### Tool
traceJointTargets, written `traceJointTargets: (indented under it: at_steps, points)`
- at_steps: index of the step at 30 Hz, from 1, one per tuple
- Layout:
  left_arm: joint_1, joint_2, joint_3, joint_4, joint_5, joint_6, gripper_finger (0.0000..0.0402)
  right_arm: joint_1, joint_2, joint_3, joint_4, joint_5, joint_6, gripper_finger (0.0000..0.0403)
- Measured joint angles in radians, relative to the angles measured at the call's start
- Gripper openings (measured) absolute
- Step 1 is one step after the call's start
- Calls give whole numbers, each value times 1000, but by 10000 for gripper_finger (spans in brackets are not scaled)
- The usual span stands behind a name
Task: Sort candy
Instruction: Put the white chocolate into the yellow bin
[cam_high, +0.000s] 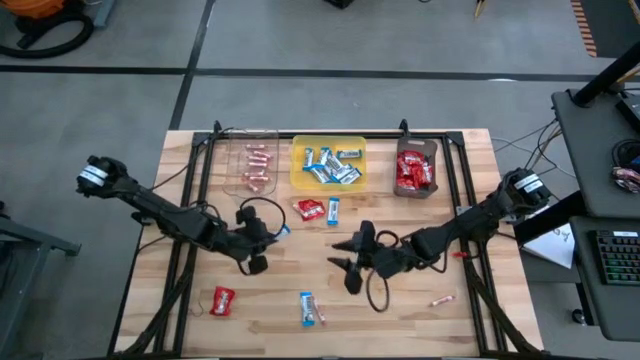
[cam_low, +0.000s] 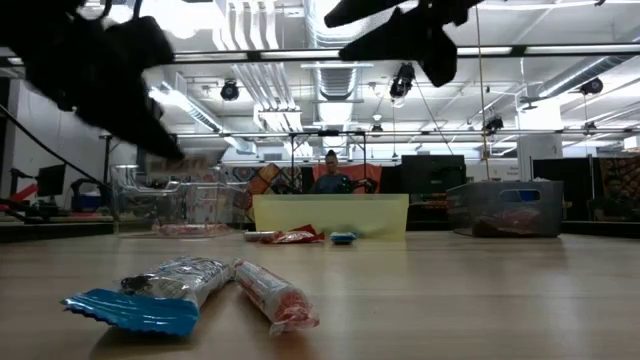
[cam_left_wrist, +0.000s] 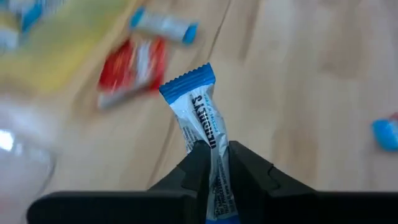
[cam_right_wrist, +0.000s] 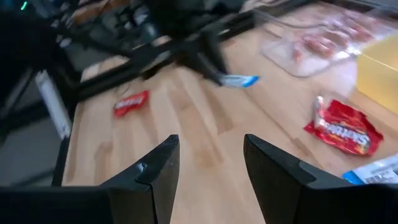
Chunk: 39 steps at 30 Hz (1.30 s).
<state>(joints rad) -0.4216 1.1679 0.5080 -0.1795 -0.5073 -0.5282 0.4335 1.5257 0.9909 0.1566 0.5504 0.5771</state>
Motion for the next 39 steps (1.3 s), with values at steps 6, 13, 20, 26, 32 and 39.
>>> traceJointTargets:
  at_steps: [6, 13, 20, 26, 32, 39]
  points:
    - [-50, 119, 123, 99, -88, 209, 37, -61, 35, 0, 47, -33, 108, 171]
    - [-68, 356, 274, 87, -265, 353, 37, -126, 40, 0, 61, -87, 245, 171]
    - [-69, 528, 409, 69, -374, 413, 37, -140, 70, 1, 40, -106, 253, 171]
    - [-69, 558, 455, 65, -379, 406, 37, -160, 107, 0, 20, -105, 264, 171]
    - [-69, 553, 462, 75, -400, 390, 37, -162, 114, 0, 22, -105, 242, 171]
    - [-69, 554, 461, 144, -408, 380, 37, -164, 114, 0, 44, -104, 222, 148]
